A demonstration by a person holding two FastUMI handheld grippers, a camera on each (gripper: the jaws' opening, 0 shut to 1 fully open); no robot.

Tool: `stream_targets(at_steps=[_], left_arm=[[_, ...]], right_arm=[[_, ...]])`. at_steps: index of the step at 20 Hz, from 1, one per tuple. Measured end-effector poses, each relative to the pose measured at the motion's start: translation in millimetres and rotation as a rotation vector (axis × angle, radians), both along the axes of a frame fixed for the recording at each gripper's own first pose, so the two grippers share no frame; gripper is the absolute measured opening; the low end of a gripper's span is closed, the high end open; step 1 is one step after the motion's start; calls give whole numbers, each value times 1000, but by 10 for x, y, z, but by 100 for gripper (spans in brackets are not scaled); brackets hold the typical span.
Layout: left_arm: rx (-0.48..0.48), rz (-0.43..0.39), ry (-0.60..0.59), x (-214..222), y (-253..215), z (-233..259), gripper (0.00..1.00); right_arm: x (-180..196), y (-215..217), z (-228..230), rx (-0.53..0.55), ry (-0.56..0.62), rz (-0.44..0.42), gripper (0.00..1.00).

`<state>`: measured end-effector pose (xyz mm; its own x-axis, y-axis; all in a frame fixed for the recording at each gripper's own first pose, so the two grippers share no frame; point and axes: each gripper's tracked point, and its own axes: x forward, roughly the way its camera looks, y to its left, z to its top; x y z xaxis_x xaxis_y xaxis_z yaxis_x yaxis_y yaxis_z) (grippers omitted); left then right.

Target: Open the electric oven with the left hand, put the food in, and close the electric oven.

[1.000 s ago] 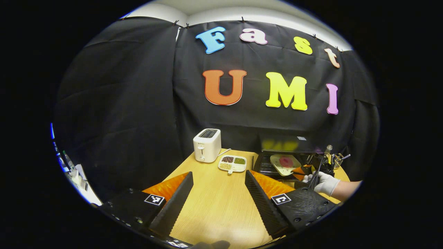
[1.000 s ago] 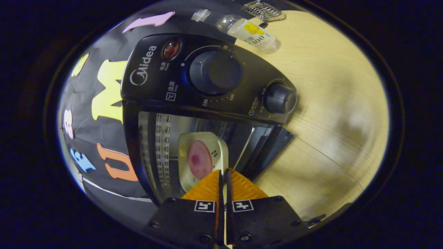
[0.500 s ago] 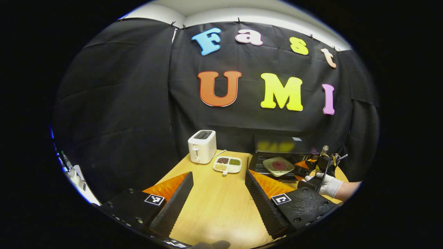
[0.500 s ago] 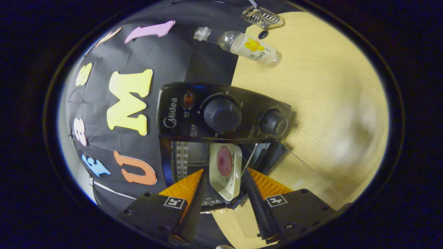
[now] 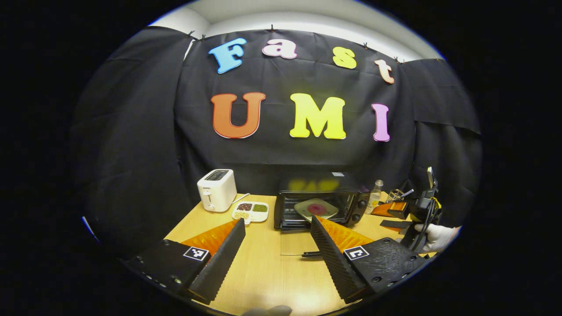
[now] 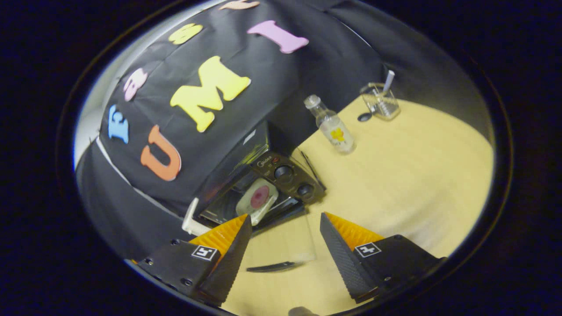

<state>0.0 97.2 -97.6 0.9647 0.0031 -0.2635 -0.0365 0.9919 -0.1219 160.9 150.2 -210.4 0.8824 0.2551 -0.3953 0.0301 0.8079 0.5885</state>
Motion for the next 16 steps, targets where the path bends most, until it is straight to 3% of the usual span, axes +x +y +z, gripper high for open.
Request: stream_targets(at_steps=[3,6,9,10,12,16], left_arm=[[18,6,2,-14,-271,-10,96],[38,27,5,-79,-573,-9,96],[75,66,33,-220,-829,-118,96],[84,72,43,-262,-923,-149,96],[116,74,66,-339,-1067,-262,96],[126,29,137,-335,-1335,-676,97]], right_arm=[[-402,-396,219,-248,-95,64,100],[-802,-792,388,-410,-165,97,100],[-1157,-1150,534,-496,-210,147,100],[-1234,-1250,609,-526,-238,155,95],[-1402,-1460,707,-592,-277,167,100],[-1565,-1674,823,-547,-260,146,100]])
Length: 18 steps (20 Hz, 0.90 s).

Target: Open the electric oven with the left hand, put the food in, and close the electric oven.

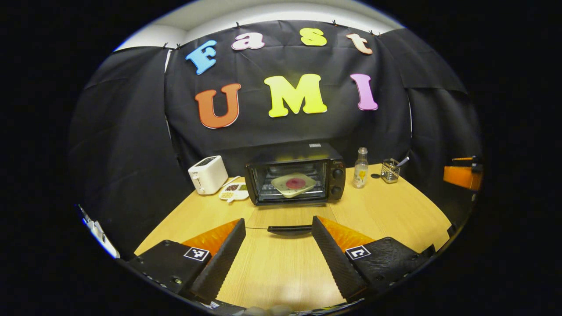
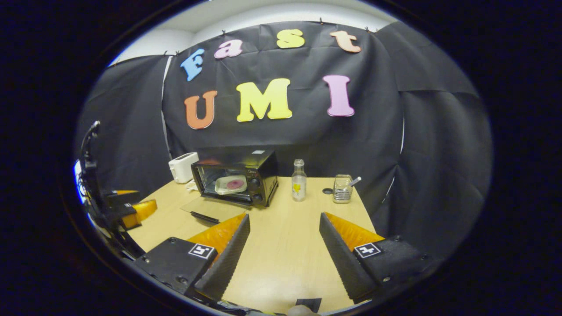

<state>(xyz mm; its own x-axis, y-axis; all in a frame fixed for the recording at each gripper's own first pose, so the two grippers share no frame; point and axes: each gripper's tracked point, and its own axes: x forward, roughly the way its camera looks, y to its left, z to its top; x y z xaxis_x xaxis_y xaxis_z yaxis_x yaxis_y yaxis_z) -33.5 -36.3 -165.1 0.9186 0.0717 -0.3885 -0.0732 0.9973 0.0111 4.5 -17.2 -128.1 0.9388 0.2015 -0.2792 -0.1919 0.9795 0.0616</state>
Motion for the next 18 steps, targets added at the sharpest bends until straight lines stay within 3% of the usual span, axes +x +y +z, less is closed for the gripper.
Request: stream_targets(at_steps=[9,10,13,18], left_arm=[[-96,-100,144,566,-207,-1048,97],[-109,-108,158,636,-203,-1153,97],[-128,-122,194,804,-162,-1431,97],[-119,-139,238,1010,-81,-1724,97]], right_arm=[[36,-210,375,-41,1,-189,100],[55,-206,391,-43,8,-215,95],[63,-169,410,-50,35,-285,100],[67,-22,302,-54,71,-316,100]])
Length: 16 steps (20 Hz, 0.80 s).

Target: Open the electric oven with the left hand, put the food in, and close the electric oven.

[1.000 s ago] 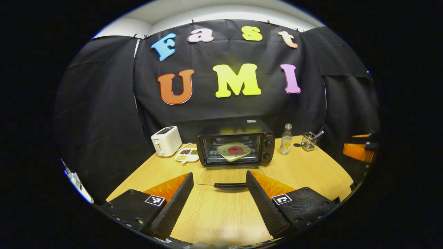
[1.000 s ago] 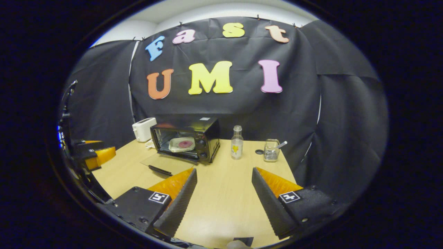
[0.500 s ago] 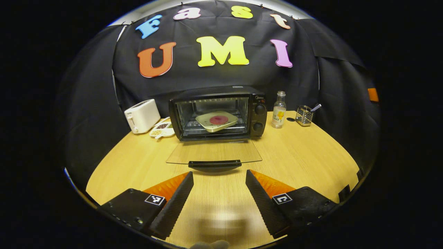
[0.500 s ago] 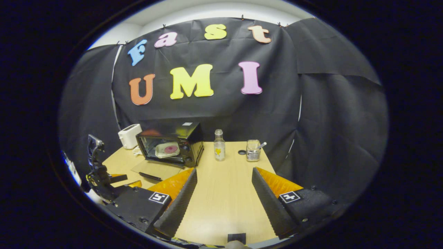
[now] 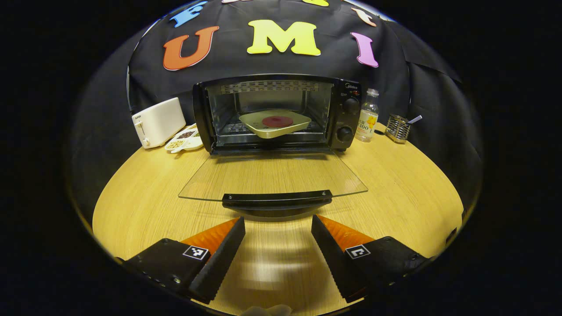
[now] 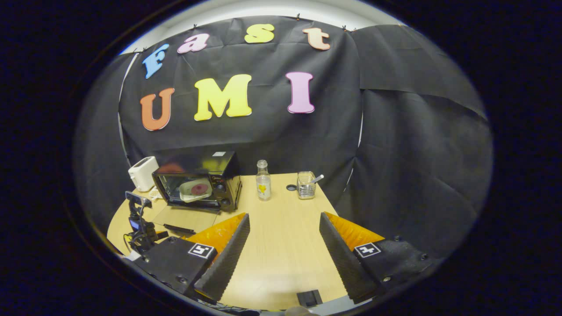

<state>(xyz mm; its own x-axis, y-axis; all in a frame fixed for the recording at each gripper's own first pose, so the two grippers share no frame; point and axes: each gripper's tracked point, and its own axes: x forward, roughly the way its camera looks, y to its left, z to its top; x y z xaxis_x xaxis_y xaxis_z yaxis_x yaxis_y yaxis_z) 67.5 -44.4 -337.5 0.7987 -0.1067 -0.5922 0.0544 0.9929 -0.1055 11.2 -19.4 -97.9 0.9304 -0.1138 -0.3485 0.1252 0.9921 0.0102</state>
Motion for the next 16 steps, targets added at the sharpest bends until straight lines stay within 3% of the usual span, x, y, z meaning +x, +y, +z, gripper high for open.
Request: stream_targets(at_steps=[3,9,16], left_arm=[[5,-23,0,83,-48,-60,97],[-12,9,25,107,-18,-94,97],[-23,7,12,124,27,57,97]], right_arm=[[-8,28,-21,-10,14,-14,100],[-10,12,-7,-14,15,-25,100],[-40,111,-38,83,13,-35,100]])
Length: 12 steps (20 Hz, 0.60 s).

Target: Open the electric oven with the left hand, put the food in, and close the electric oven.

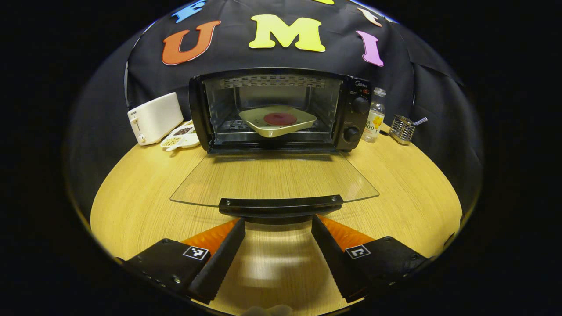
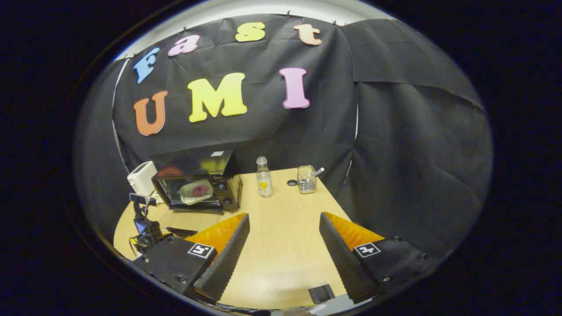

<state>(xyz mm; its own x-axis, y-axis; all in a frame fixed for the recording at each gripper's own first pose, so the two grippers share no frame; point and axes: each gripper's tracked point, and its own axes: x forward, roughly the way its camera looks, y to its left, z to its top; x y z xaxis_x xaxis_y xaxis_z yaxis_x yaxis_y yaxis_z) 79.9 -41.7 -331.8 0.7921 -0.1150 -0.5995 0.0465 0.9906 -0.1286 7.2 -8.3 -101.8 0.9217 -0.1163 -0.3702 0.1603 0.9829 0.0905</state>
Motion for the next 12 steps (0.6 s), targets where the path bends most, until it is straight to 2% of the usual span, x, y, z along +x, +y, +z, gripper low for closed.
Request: stream_targets(at_steps=[12], left_arm=[[33,9,-123,290,81,670,99]], right_arm=[[-91,-209,103,100,-58,-19,100]])
